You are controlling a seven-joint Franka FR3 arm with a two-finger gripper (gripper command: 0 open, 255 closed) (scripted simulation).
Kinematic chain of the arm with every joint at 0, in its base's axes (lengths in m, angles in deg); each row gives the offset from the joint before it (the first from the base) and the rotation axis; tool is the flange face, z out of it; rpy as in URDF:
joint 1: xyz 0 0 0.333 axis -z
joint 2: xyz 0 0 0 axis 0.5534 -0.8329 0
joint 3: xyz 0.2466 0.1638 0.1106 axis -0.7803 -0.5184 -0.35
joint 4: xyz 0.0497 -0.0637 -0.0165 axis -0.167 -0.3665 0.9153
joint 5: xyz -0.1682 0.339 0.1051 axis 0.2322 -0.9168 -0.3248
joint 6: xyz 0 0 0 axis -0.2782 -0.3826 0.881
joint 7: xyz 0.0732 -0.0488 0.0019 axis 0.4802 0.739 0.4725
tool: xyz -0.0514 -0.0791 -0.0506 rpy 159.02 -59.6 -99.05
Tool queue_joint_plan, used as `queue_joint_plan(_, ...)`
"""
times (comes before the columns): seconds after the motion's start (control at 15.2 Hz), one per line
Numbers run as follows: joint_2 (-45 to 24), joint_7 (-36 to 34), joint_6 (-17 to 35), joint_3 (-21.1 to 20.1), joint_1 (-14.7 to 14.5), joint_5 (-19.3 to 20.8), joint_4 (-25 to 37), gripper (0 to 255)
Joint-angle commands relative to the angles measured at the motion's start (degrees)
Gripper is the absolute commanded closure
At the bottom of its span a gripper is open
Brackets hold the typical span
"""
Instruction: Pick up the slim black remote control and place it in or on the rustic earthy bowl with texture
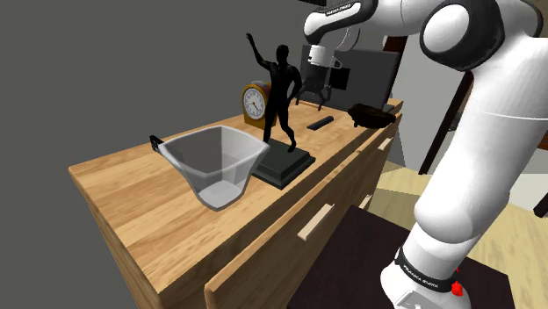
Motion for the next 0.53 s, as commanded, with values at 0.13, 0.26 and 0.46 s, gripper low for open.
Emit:
queue_joint_plan(0.13,-4.91,-3.52,-0.41,2.53,2.77,-1.91,3.33,0)
queue_joint_plan(0.26,-6.97,-5.22,-0.58,3.75,4.17,-2.88,4.53,0)
queue_joint_plan(0.46,-9.41,-7.44,-0.73,5.31,6.05,-4.15,5.76,0)
